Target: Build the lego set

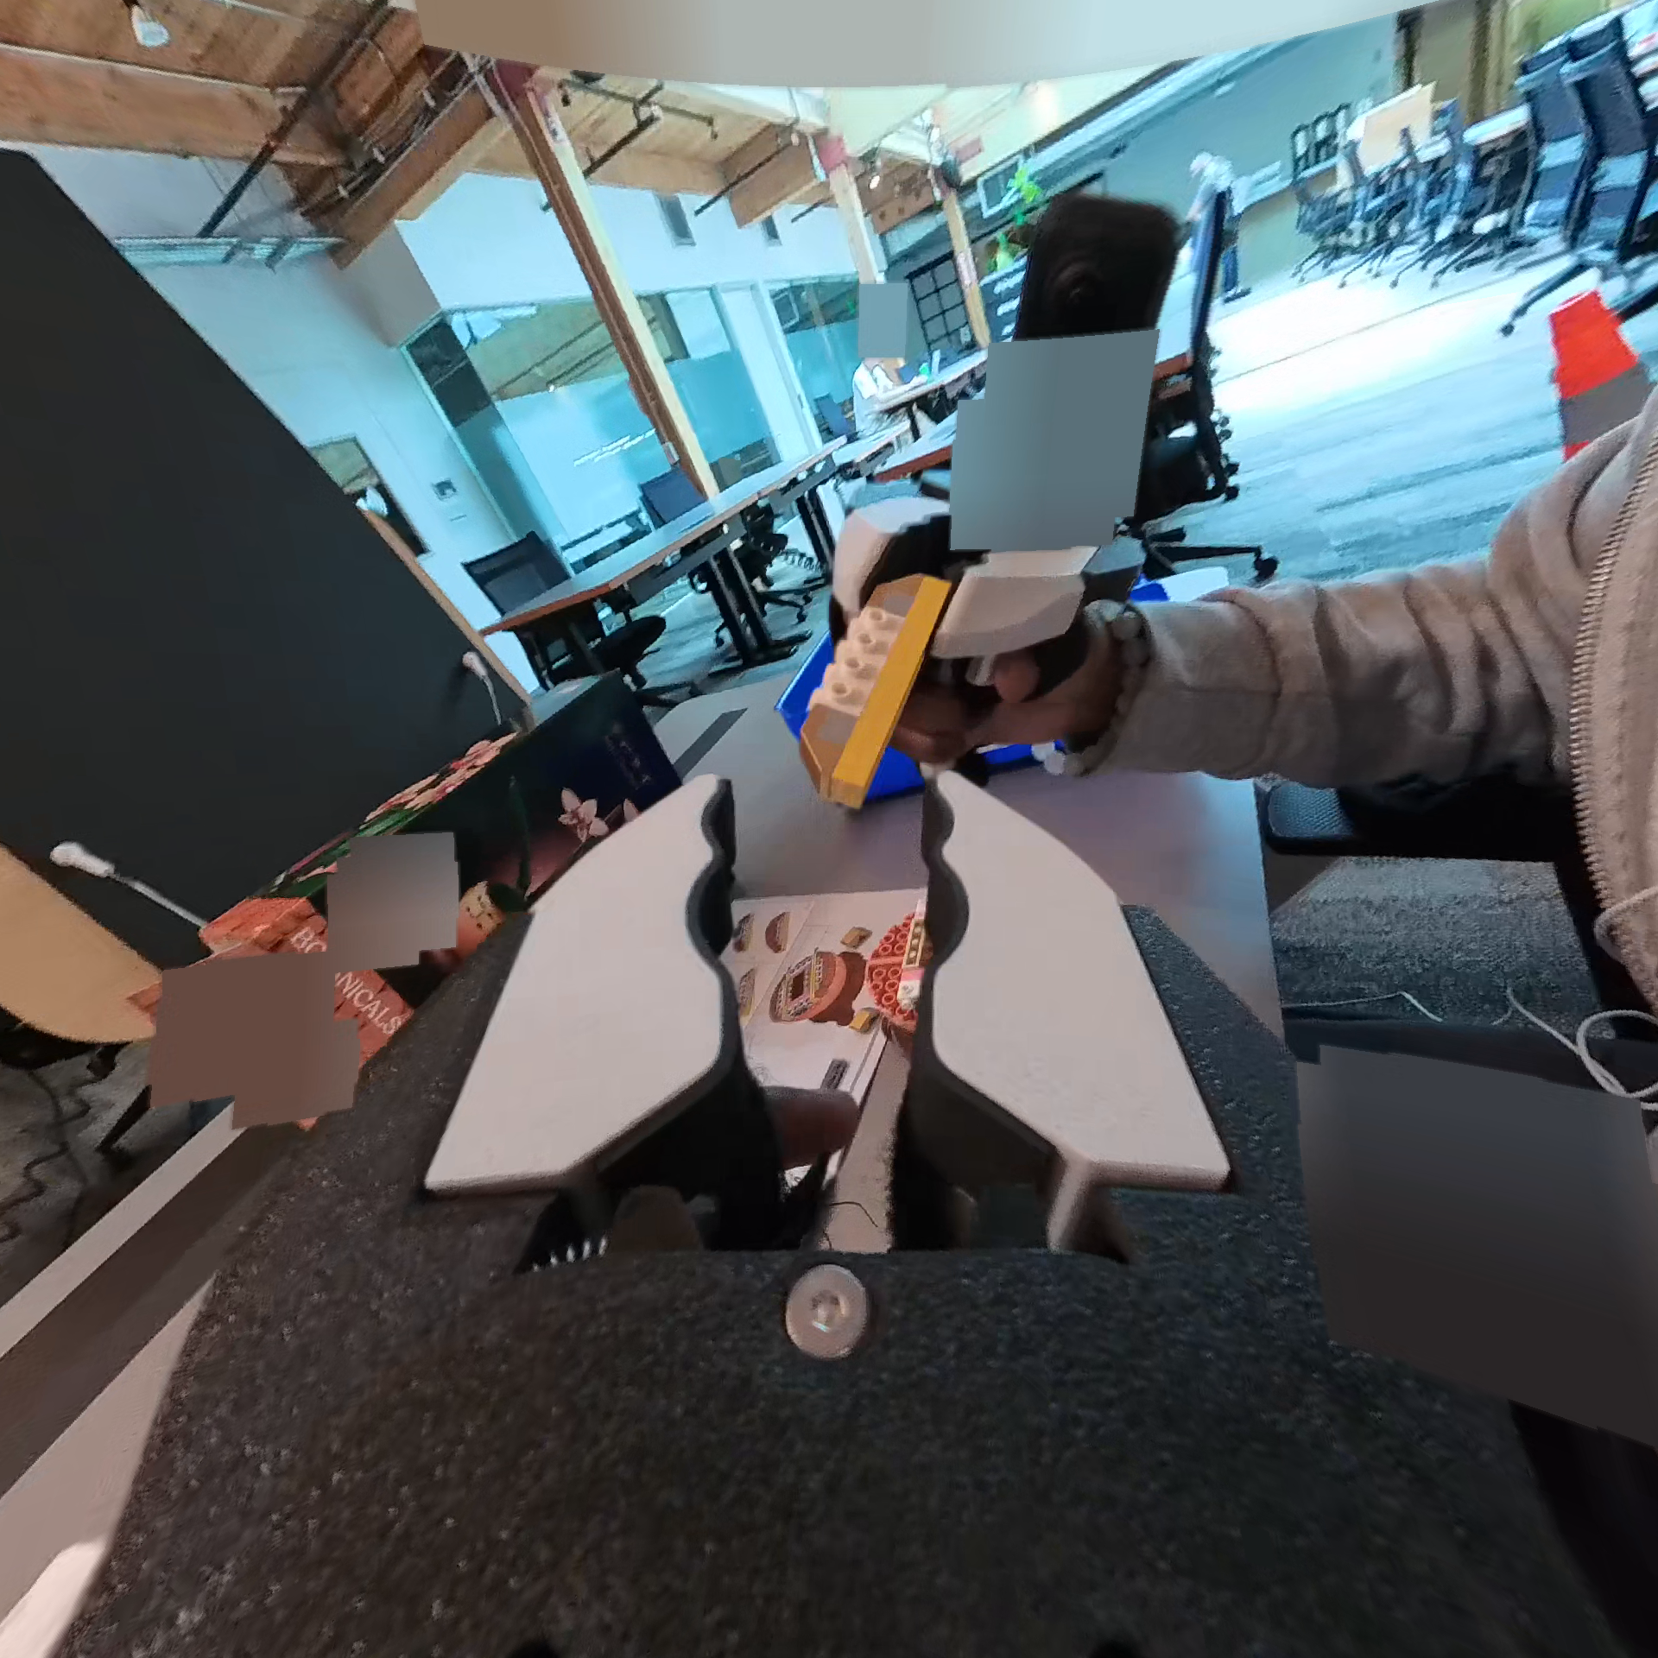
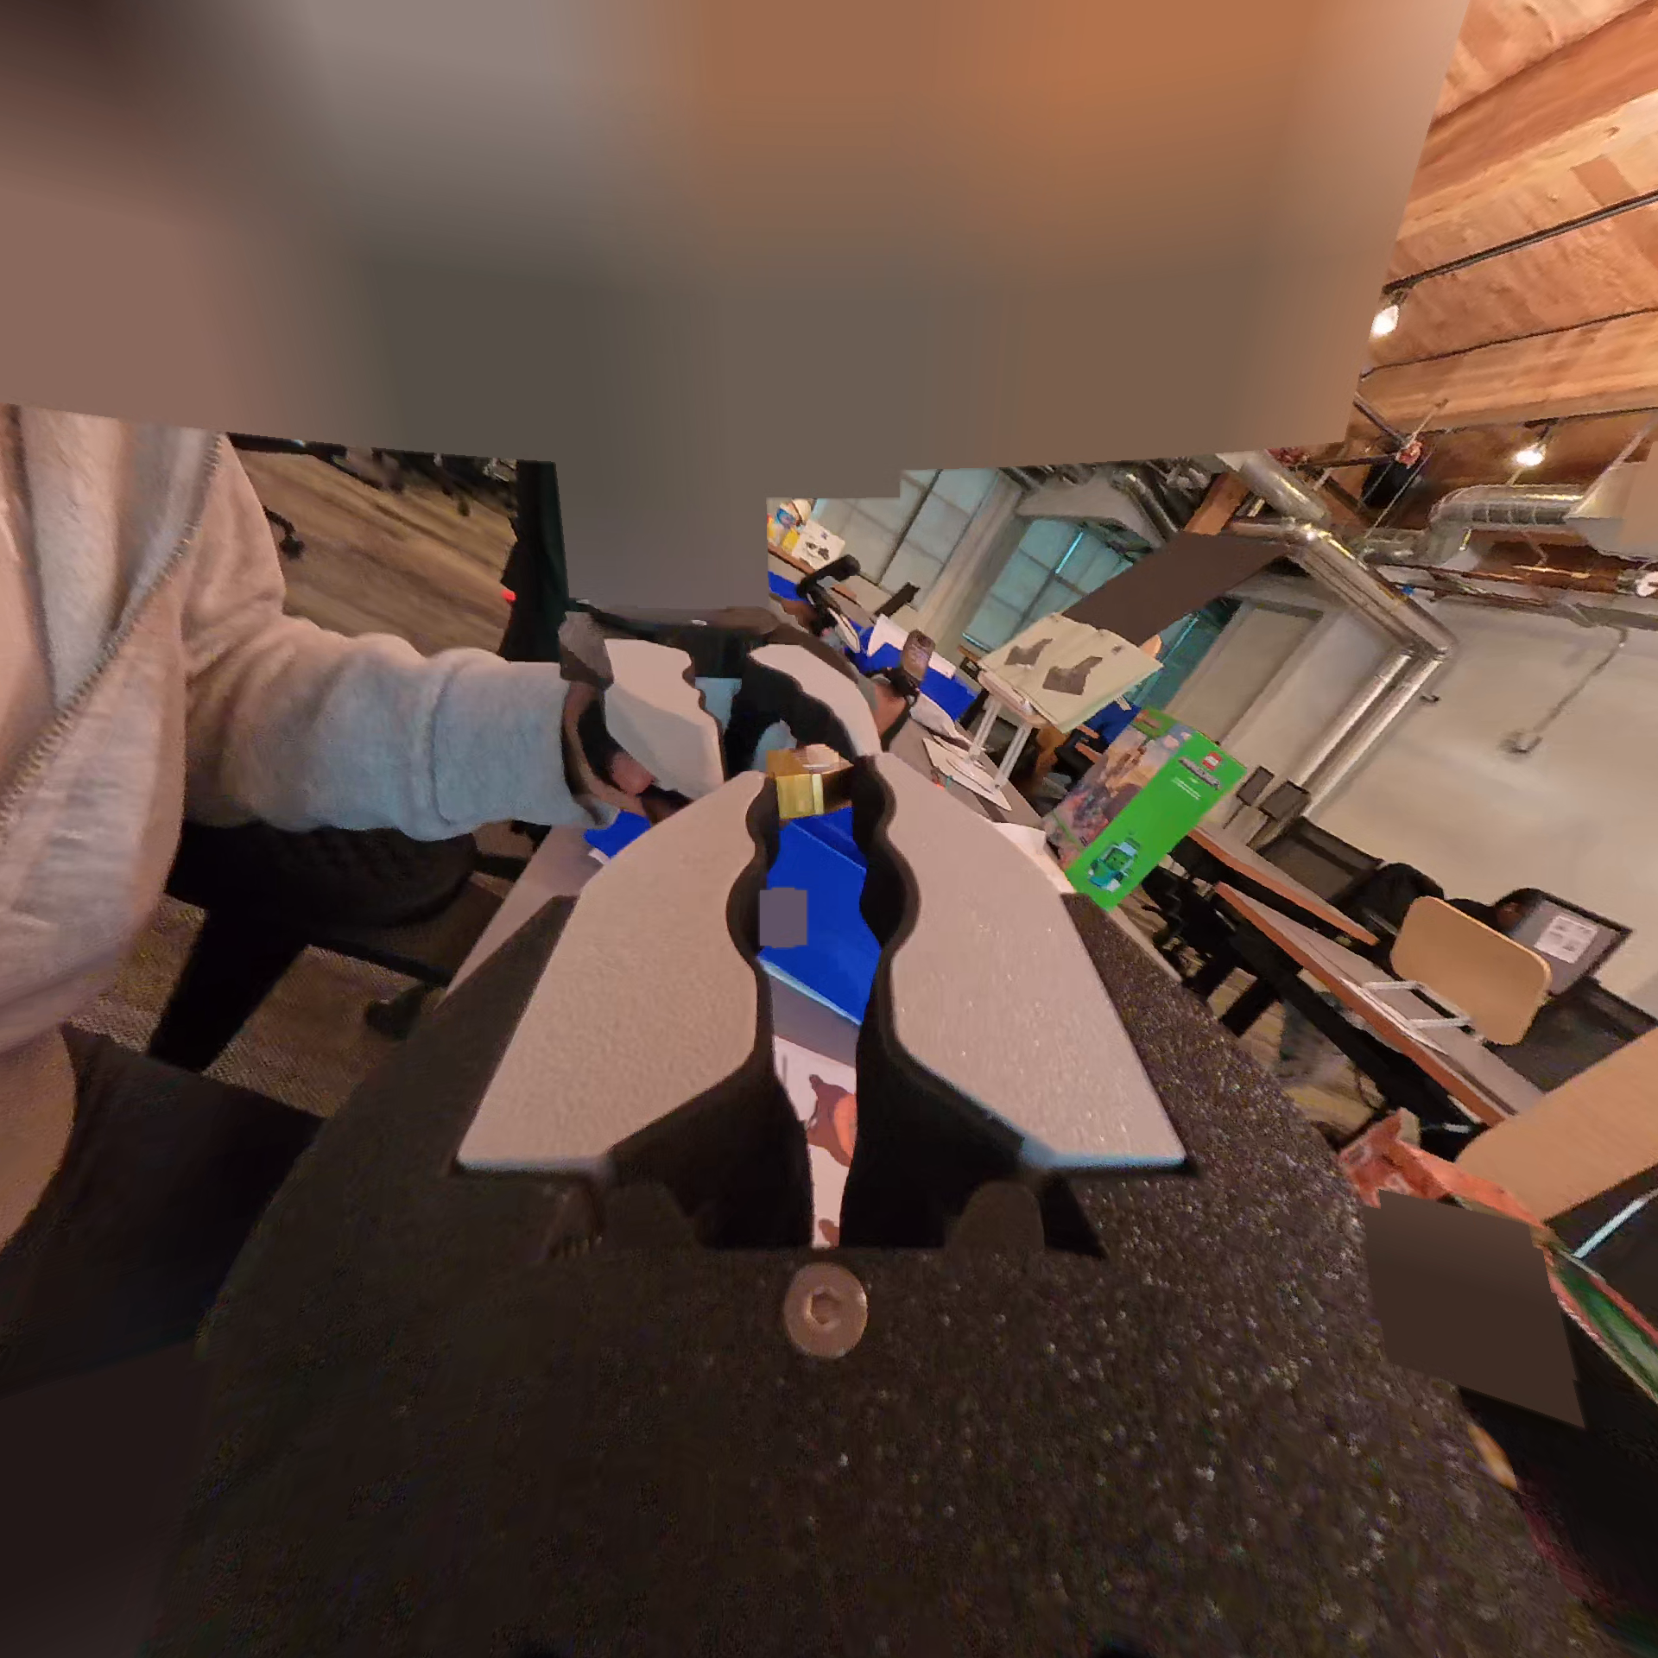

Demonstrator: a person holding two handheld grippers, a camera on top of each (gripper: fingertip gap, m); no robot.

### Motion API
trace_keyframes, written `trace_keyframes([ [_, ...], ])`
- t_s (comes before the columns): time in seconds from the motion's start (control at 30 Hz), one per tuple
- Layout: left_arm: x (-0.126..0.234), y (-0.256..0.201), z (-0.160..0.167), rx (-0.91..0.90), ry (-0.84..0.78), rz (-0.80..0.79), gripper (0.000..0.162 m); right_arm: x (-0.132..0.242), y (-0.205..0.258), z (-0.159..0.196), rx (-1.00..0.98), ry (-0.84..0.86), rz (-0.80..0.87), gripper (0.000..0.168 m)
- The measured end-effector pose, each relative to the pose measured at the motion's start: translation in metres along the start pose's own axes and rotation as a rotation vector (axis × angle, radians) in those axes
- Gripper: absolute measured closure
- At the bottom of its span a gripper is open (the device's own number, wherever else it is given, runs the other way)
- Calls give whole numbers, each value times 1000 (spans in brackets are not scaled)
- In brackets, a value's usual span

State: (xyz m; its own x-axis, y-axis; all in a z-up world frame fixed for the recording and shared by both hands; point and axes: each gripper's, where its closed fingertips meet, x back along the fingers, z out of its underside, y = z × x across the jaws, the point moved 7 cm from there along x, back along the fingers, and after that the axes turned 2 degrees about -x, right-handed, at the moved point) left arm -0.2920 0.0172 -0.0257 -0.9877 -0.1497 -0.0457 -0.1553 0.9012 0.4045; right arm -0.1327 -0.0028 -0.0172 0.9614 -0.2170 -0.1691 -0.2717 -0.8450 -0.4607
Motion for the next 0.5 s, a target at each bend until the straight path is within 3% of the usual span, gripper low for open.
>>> trace_keyframes([
  [0.17, -3, -4, -5, -29, -36, 38, 142, -2, 4, 6, -28, -10, -24, 153],
  [0.3, -2, -4, -1, -61, 35, 35, 145, -2, 3, 14, -9, 103, -3, 152],
  [0.5, -3, -4, 4, -111, 144, 22, 146, -3, 7, 14, 168, 278, 56, 151],
])
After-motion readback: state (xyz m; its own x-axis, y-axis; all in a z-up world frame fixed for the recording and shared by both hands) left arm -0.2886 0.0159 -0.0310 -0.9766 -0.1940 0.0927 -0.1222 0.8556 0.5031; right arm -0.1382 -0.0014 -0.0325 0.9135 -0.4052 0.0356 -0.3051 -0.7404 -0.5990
